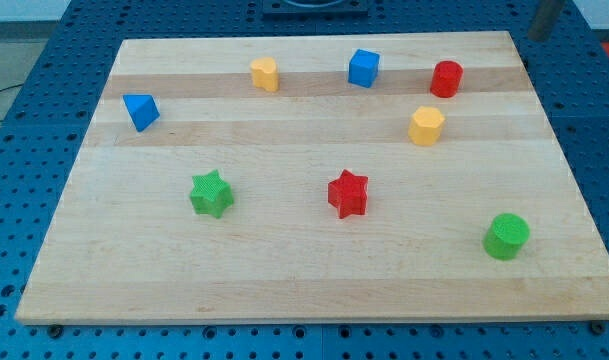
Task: Move the blue cube to the bottom of the red star
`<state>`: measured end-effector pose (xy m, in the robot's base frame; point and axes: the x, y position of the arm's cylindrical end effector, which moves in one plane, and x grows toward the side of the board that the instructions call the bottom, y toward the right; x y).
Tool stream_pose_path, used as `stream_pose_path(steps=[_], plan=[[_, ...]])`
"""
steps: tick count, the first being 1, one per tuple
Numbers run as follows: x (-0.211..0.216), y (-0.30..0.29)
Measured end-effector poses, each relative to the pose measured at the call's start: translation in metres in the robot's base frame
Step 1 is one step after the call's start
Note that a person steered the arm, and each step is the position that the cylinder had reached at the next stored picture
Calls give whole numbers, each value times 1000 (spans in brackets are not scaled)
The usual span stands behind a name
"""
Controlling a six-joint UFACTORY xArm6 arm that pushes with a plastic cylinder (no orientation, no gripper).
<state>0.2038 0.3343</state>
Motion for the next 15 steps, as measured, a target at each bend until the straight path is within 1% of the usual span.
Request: stream_pose_path(steps=[3,4,6,9,10,11,13,15], plan=[[11,-4],[11,-25],[17,-30],[10,-43],[44,-98],[53,-109],[57,-90],[57,-86]])
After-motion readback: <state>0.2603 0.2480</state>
